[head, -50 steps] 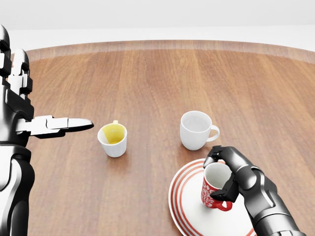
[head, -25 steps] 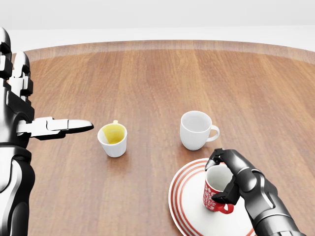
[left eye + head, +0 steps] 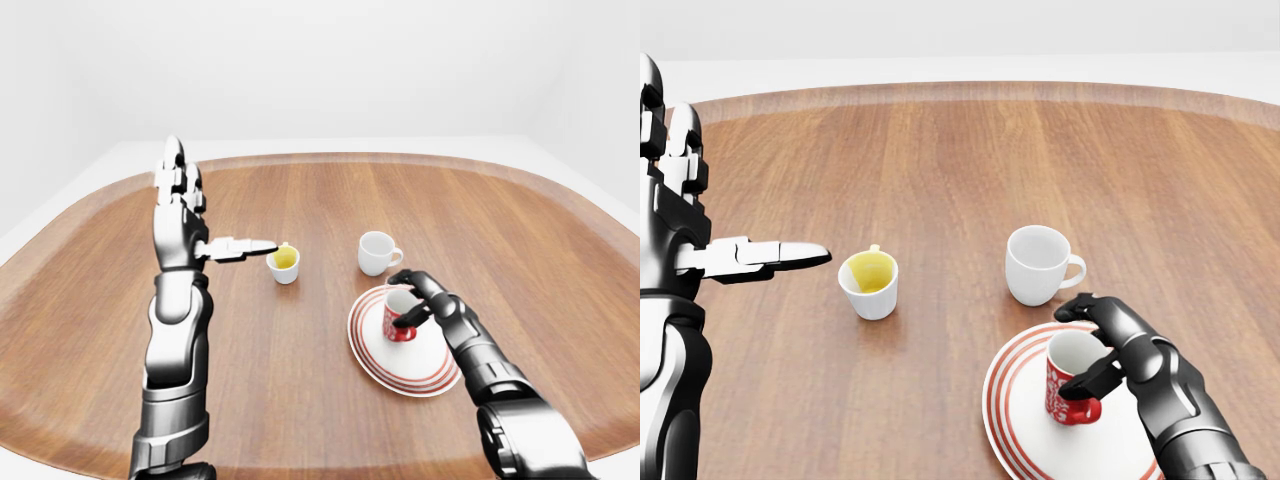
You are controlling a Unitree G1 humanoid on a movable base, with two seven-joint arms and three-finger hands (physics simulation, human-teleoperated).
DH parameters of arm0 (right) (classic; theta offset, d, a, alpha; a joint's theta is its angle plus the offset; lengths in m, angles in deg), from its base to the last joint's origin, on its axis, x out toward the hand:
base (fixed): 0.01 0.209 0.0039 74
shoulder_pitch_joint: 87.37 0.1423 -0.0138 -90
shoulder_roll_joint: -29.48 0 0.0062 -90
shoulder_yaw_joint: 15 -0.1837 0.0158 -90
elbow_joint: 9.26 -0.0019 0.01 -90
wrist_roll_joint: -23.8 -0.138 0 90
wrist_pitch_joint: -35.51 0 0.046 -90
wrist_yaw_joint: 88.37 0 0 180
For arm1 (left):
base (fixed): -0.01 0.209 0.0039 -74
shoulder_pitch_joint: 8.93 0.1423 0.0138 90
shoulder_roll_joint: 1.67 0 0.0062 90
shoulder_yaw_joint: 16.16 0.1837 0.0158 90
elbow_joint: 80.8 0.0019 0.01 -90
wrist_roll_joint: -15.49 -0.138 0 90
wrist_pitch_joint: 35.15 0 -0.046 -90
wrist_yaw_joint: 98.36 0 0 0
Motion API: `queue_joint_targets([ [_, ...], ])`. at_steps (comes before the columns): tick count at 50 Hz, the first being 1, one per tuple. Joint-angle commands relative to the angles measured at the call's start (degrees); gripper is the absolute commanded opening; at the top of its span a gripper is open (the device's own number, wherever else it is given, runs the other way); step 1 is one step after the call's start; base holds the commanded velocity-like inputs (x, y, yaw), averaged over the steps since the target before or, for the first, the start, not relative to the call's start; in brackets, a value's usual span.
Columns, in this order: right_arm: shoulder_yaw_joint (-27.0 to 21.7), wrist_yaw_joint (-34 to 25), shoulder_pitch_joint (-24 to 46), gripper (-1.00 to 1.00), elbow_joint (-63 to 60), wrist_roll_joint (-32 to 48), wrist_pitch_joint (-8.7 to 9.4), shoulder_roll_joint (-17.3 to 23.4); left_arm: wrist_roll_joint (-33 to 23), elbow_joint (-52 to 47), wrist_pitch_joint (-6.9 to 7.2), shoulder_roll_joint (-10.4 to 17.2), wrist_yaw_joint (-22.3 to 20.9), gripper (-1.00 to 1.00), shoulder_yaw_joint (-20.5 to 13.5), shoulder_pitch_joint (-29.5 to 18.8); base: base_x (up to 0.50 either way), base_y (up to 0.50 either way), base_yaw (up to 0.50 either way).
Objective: Pick up the red mug and put it on the plate
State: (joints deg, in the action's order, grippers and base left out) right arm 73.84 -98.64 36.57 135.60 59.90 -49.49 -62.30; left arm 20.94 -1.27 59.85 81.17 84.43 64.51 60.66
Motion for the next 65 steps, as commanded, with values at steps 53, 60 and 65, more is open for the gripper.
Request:
queue_joint_targets([
  [53, -2.39, -16.59, -8.85, 1.00, -36.06, 6.97, 0.00, 0.44, 0.35, 0.47, 0.00, 0.21, 0.00, 1.00, -0.23, -0.08, 0.00, 0.00, 0.00],
  [60, -3.47, -20.35, -9.64, 1.00, -42.00, 8.41, 0.00, 1.06, 0.23, 0.30, 0.00, 0.08, 0.03, 1.00, -0.02, -0.15, 0.00, 0.00, 0.00],
  [65, -4.21, -22.47, -9.70, 1.00, -45.28, 8.95, 0.00, 1.55, 0.16, 0.06, 0.00, 0.15, 0.03, 1.00, 0.01, -0.45, 0.00, 0.00, 0.00],
])
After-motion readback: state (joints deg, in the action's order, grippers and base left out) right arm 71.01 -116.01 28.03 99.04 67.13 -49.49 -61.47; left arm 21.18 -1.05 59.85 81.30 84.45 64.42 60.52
